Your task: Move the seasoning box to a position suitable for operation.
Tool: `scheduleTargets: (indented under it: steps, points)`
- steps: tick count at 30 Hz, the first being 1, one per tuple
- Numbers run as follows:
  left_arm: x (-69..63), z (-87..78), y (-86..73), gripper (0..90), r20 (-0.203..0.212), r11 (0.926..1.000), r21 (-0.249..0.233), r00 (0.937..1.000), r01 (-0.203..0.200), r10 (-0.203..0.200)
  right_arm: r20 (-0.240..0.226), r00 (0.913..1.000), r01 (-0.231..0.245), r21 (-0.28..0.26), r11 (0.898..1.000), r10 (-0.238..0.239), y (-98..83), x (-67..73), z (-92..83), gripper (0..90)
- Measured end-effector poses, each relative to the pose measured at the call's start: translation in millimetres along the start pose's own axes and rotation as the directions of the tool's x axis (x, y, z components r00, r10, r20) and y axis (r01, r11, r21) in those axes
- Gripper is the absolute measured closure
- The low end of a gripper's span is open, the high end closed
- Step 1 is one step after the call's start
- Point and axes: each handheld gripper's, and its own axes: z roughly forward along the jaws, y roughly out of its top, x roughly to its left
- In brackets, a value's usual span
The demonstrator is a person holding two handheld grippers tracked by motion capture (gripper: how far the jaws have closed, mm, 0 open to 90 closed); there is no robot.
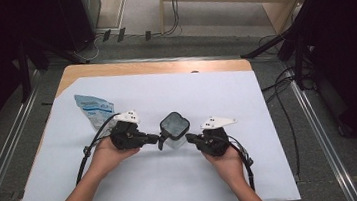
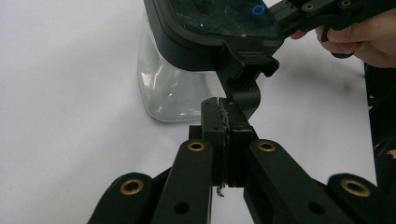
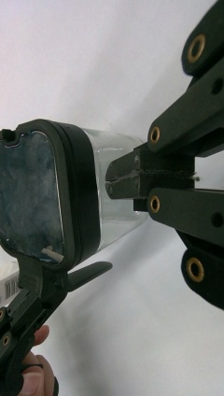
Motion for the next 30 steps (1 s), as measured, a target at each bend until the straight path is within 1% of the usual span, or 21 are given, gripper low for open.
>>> scheduleTargets:
  steps: [5,11,14,16,17,18,21,22,24,26,28,30]
  points:
    - [-2.3,2.2,0.3,90.0,-0.001,1.0,0.002,1.0,-0.003,0.003,0.007,0.9999,-0.012,0.005,1.0,0.012,0.9,-2.8,1.7,90.0]
    - [-6.9,4.3,1.0,90.0,-0.005,0.9999,0.008,1.0,-0.008,0.008,0.012,0.9998,-0.015,0.008,1.0,0.015,1.8,-5.8,5.2,90.0]
    - [-8.3,6.1,0.8,90.0,0.006,1.0,0.004,1.0,-0.005,0.005,0.012,0.9994,-0.032,0.006,0.999,0.032,2.9,-8.1,6.5,90.0]
    - [-9.8,6.9,1.1,90.0,0.003,0.9999,0.005,0.9999,-0.013,0.013,0.007,0.9991,-0.041,0.004,0.999,0.041,3.5,-10.0,7.2,90.0]
    - [-10.8,7.5,1.3,90.0,-0.005,0.9999,0.004,0.9999,-0.014,0.014,0.009,0.999,-0.044,0.003,0.999,0.044,3.8,-10.6,7.6,90.0]
    - [-11.8,8.1,1.5,90.0,-0.003,0.9999,0.006,0.9999,-0.014,0.014,0.012,0.9986,-0.051,0.003,0.999,0.051,4.1,-10.7,7.9,90.0]
    - [-14.3,10.2,1.8,90.0,-0.002,0.9998,-0.001,0.9998,-0.019,0.019,0.021,0.9984,-0.053,0.012,0.999,0.053,7.0,-11.9,9.8,90.0]
    - [-15.0,10.9,2.0,90.0,-0.002,0.9998,0.0,0.9998,-0.02,0.02,0.025,0.9985,-0.049,0.005,0.999,0.048,7.8,-12.9,11.3,90.0]
    - [-16.4,12.3,1.9,90.0,0.001,0.9997,-0.004,0.9997,-0.023,0.023,0.022,0.9977,-0.064,0.008,0.998,0.064,9.2,-13.8,13.2,90.0]
    - [-17.0,12.8,1.9,90.0,-0.001,0.9996,-0.007,0.9996,-0.028,0.028,0.025,0.9976,-0.065,0.004,0.998,0.065,10.0,-14.2,15.0,90.0]
    - [-17.6,14.0,2.0,90.0,0.0,0.9997,-0.012,0.9998,-0.02,0.02,0.031,0.997,-0.071,0.013,0.997,0.07,11.2,-13.8,15.3,90.0]
    - [-18.9,15.3,2.4,90.0,0.0,0.9998,-0.009,0.9998,-0.018,0.018,0.035,0.9968,-0.072,0.008,0.997,0.072,12.3,-14.7,16.8,90.0]
